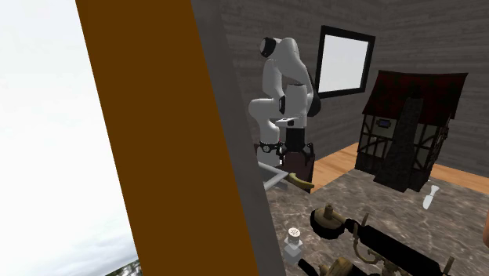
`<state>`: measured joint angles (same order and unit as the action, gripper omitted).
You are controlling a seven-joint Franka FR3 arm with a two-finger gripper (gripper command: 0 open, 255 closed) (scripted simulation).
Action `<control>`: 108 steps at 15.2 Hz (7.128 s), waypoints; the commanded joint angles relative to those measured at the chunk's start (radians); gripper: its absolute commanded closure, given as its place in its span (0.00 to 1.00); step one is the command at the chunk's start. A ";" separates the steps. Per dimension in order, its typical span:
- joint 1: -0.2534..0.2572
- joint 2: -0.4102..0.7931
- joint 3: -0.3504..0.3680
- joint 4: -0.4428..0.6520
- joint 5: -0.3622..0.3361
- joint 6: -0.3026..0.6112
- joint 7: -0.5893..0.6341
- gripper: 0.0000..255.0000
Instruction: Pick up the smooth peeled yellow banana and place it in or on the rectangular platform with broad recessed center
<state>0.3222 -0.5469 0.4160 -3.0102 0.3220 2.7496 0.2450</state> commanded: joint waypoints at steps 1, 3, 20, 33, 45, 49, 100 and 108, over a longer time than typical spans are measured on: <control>0.000 0.001 0.000 0.000 0.000 0.001 0.000 0.00; 0.000 0.000 0.000 0.000 0.000 0.000 0.000 1.00; 0.097 0.179 0.014 0.023 -0.075 -0.088 -0.207 0.00; 0.072 0.460 0.080 0.001 -0.273 0.024 -0.261 0.00; 0.074 0.460 0.079 0.001 -0.274 0.023 -0.261 1.00; 0.074 0.460 0.079 0.001 -0.274 0.023 -0.261 1.00; -0.013 0.012 -0.277 0.298 -0.346 -0.701 -0.663 1.00; -0.118 0.240 -0.380 0.493 -0.442 -0.655 -0.796 1.00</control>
<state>0.2152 -0.3345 0.0477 -2.5448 -0.1108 2.0929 -0.5338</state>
